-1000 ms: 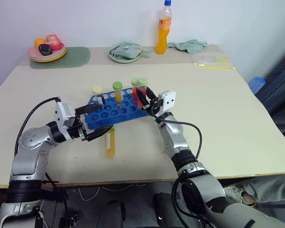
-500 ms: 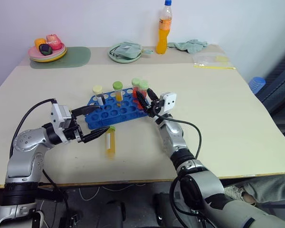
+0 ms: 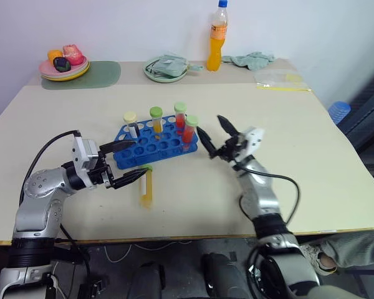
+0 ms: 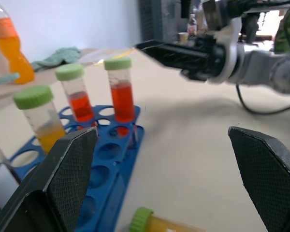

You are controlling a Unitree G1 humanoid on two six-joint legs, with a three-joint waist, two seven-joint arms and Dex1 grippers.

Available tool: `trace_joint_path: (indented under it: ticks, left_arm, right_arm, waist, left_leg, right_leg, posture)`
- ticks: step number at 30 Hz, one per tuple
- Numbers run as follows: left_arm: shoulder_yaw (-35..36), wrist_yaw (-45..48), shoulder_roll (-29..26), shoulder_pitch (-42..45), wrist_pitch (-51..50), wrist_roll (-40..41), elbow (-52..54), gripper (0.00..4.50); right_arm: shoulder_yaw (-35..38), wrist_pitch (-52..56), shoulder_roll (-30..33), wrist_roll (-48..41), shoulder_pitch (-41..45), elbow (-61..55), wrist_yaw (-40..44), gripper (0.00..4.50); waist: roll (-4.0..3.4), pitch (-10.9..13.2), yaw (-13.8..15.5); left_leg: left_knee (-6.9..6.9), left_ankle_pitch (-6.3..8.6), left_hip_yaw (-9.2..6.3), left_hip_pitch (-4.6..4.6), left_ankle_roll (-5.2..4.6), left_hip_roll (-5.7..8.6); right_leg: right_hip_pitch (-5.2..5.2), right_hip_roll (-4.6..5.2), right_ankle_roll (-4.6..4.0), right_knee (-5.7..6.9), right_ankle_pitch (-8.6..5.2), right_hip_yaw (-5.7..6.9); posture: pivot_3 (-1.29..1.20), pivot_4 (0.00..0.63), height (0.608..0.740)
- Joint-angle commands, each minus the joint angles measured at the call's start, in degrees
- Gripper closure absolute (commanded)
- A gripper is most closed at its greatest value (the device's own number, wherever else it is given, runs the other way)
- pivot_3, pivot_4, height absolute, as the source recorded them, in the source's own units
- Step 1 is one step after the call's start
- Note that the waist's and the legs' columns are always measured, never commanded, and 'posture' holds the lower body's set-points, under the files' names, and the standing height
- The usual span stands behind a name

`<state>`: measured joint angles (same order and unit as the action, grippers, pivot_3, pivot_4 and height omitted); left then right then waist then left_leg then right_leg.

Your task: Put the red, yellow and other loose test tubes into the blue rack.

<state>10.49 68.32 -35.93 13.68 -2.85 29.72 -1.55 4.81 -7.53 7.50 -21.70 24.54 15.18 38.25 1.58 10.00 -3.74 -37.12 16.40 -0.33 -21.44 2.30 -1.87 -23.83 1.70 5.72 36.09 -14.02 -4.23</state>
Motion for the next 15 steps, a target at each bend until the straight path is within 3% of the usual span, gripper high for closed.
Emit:
trace_joint_path:
  ticks: [1, 5, 7, 10, 15]
  left_arm:
    - [0.74, 1.00, -0.42, 1.57, 2.27, -0.18, -2.12, 0.00]
    - [1.22, 0.82, -1.10, 2.20, 2.49, -0.29, -2.92, 0.00]
    - [-1.24, 0.27, -4.18, -0.19, 0.07, -3.20, 2.71, 0.00]
    - [-2.87, -3.56, -9.08, -3.41, -12.67, -0.32, 15.86, 0.00]
    - [-2.73, -18.93, -14.10, -1.81, -35.09, -1.41, 27.45, 0.00]
  right_arm:
    - [1.62, 7.14, 3.52, -5.83, -1.24, -11.38, 1.27, 0.04]
    - [4.26, 12.14, 10.53, -8.09, -2.34, -18.15, 2.32, 0.04]
    - [6.02, 16.06, 17.19, -10.64, -2.69, -21.22, 6.65, 0.04]
    - [7.69, 20.94, 26.26, -14.79, -4.01, -23.19, 14.86, 0.04]
    - [7.36, 22.67, 29.26, -16.11, -2.13, -20.24, 19.27, 0.04]
  waist:
    - [-0.02, 0.02, -0.23]
    - [-0.02, 0.01, -0.08]
    - [-0.01, 0.02, -0.02]
    - [0.00, 0.04, 0.08]
    - [0.09, 0.08, 0.34]
  left_leg:
    - [0.00, 0.00, 0.01, 0.01, 0.00, -0.01]
    - [0.00, 0.00, -0.02, 0.02, 0.00, -0.03]
    - [-0.02, 0.00, 0.00, -0.02, 0.00, -0.01]
    - [0.04, 0.02, 0.01, -0.03, -0.03, -0.01]
    - [-0.03, 0.03, -0.03, 0.09, -0.05, -0.04]
  right_leg:
    - [0.00, -0.05, -0.01, 0.00, 0.00, -0.01]
    - [0.00, -0.13, -0.01, 0.00, -0.02, 0.00]
    - [-0.01, -0.10, -0.01, -0.02, -0.02, -0.01]
    - [0.03, -0.07, -0.01, -0.14, -0.03, -0.03]
    - [0.16, -0.13, -0.13, -0.13, -0.13, -0.02]
  posture:
    - [0.00, 0.150, 0.740]
    - [0.00, 0.150, 0.740]
    - [0.00, 0.150, 0.740]
    - [0.00, 0.150, 0.740]
    - [0.00, 0.150, 0.740]
